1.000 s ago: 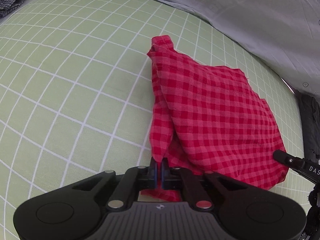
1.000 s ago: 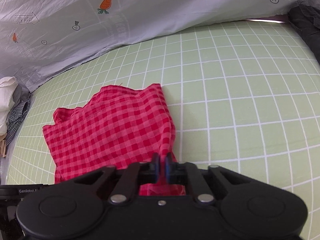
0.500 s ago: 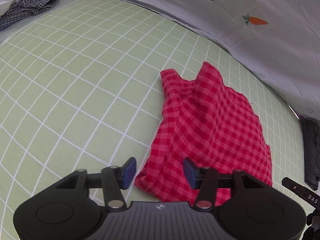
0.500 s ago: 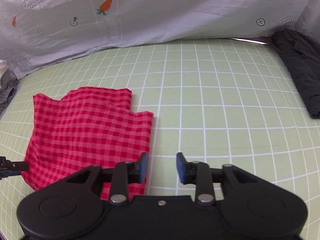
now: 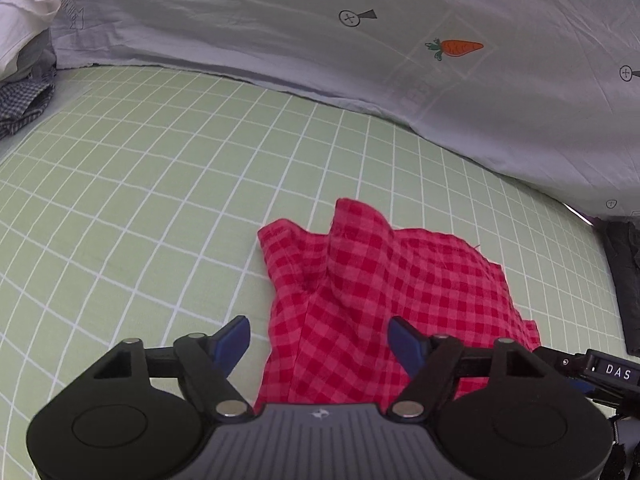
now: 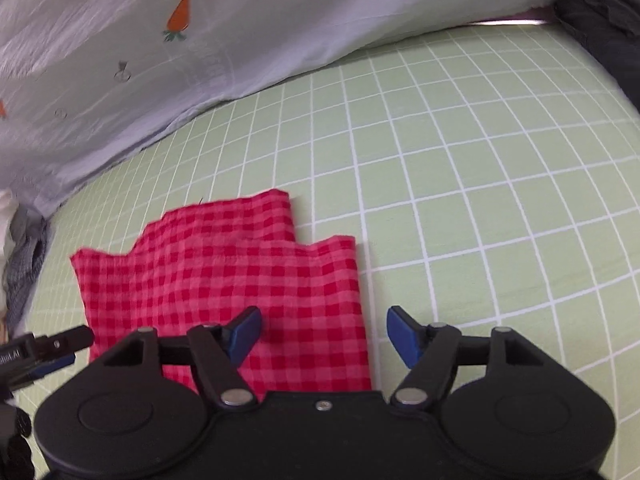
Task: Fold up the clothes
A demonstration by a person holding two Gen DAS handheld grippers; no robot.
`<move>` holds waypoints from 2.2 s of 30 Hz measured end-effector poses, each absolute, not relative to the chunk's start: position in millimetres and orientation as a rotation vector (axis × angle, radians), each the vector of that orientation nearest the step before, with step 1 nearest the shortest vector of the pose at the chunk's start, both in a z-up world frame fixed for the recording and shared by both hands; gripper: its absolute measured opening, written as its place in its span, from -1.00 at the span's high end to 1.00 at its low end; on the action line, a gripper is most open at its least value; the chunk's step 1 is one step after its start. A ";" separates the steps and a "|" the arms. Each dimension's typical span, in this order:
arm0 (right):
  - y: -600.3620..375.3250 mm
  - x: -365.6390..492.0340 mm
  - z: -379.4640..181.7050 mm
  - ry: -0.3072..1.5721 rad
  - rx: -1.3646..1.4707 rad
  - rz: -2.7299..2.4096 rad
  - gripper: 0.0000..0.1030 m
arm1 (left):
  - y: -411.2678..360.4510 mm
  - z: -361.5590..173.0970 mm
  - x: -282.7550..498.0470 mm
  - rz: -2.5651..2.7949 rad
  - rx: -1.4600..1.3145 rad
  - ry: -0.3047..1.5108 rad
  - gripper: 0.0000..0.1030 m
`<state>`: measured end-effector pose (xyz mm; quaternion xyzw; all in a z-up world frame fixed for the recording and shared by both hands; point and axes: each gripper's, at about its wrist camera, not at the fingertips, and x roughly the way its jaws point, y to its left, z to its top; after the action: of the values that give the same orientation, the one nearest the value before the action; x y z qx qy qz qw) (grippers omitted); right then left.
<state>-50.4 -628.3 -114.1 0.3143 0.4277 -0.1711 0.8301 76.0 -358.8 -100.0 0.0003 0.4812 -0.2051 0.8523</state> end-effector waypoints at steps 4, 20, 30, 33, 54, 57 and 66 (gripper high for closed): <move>-633.8 -38.7 -121.0 0.924 0.666 -0.369 0.29 | -368.9 -106.1 88.7 -0.435 0.006 1.023 0.57; -604.8 -29.9 -70.1 0.761 0.333 -0.262 0.85 | -311.5 -104.1 97.3 -0.232 -0.252 0.940 0.10; -601.2 -13.7 -106.2 0.910 0.431 -0.249 -0.49 | -322.3 -134.9 88.0 -0.385 -0.160 1.125 -0.58; -598.5 -11.4 -118.0 0.955 0.465 -0.242 -0.55 | -329.6 -143.1 85.8 -0.415 -0.151 1.152 -0.58; -529.0 21.3 -102.2 0.988 0.372 -0.125 0.76 | -334.2 -145.6 76.1 -0.654 -0.256 1.154 0.82; -521.0 7.0 -88.6 0.968 0.378 -0.144 0.76 | -336.5 -132.6 67.3 -0.714 -0.254 1.146 0.83; -519.1 -65.8 -46.5 0.877 0.436 -0.283 0.76 | -379.5 -84.6 14.8 -0.950 -0.120 1.097 0.83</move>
<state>-65.8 -519.1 -46.5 0.2085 0.4200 -0.1356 0.8728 14.8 -379.5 -84.6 -0.0547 0.5012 -0.4343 0.7465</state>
